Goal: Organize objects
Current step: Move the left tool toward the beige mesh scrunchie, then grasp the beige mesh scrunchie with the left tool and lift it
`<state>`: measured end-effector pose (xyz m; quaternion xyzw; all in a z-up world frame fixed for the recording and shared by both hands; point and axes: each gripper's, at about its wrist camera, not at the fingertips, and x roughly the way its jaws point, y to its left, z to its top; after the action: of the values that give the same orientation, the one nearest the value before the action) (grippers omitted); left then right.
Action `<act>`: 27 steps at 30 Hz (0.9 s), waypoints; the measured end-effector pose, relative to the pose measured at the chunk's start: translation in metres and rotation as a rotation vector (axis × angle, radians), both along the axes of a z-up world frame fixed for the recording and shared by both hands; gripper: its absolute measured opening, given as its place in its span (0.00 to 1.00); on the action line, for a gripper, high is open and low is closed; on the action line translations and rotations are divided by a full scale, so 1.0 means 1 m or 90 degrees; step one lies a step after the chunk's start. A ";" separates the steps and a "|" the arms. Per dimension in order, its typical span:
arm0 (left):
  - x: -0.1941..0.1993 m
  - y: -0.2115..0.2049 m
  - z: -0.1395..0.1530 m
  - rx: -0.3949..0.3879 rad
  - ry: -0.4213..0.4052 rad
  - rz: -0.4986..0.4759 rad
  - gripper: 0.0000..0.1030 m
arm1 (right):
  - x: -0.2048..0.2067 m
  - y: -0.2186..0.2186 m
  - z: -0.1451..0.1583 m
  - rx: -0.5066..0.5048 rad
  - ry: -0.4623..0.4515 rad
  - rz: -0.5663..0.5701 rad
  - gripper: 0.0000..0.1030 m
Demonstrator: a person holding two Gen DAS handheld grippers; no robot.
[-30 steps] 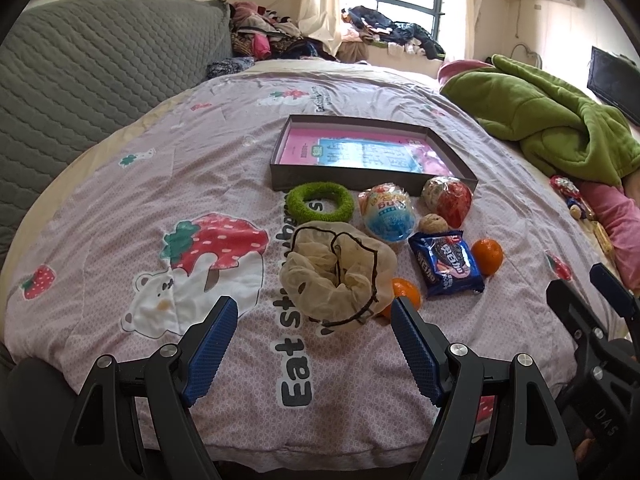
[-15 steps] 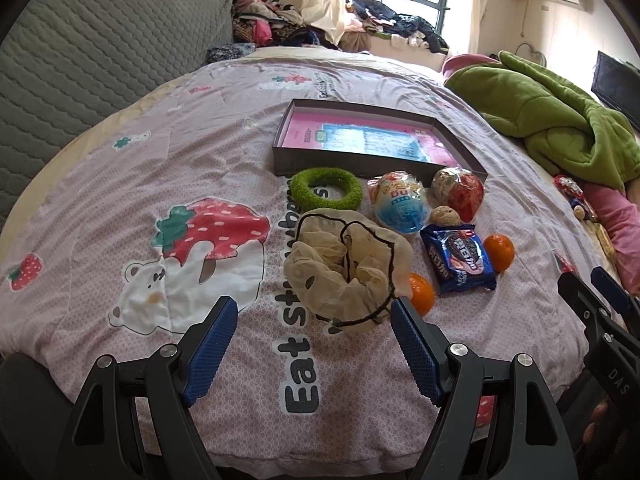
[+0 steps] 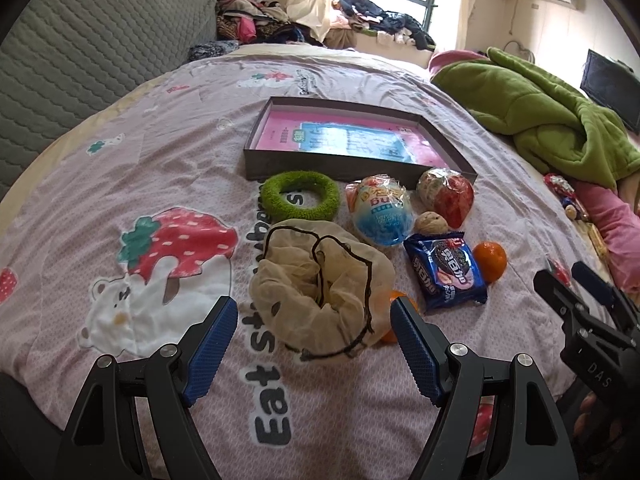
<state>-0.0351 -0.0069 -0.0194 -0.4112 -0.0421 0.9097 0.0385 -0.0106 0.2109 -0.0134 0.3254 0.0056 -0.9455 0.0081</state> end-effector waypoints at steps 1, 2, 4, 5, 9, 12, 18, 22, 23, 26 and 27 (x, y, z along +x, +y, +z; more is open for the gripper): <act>-0.003 0.001 -0.001 -0.001 -0.001 -0.001 0.77 | -0.003 0.000 0.000 0.002 -0.001 0.001 0.75; -0.006 0.002 -0.002 -0.003 -0.004 0.000 0.77 | -0.007 -0.001 0.000 0.004 -0.003 0.005 0.75; -0.011 0.003 -0.004 -0.001 -0.008 -0.002 0.77 | -0.014 -0.001 -0.002 0.008 -0.012 0.010 0.75; -0.014 0.003 -0.005 -0.001 -0.010 -0.002 0.77 | -0.018 -0.001 -0.004 0.006 -0.018 0.016 0.75; -0.025 0.007 -0.007 -0.007 -0.013 -0.005 0.77 | -0.034 0.002 -0.013 -0.010 -0.055 0.025 0.75; -0.034 0.010 -0.011 -0.010 -0.022 -0.006 0.77 | -0.044 0.002 -0.021 0.000 -0.073 0.022 0.75; -0.046 0.009 -0.018 -0.022 -0.033 0.000 0.77 | -0.055 0.004 -0.030 0.002 -0.097 0.023 0.75; -0.055 0.003 -0.025 -0.019 -0.051 0.007 0.77 | -0.062 0.003 -0.033 0.008 -0.106 0.026 0.75; -0.057 0.002 -0.027 -0.017 -0.054 0.009 0.77 | -0.063 0.003 -0.034 0.008 -0.107 0.023 0.74; -0.062 -0.004 -0.032 -0.006 -0.064 0.015 0.77 | -0.067 0.003 -0.035 0.007 -0.111 0.024 0.72; -0.064 -0.007 -0.034 0.002 -0.069 0.015 0.77 | -0.068 0.003 -0.035 0.006 -0.111 0.026 0.72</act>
<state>-0.0994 -0.0137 -0.0530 -0.4595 -0.0504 0.8864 0.0258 -0.0787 0.2140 -0.0485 0.4062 0.0156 -0.9133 0.0264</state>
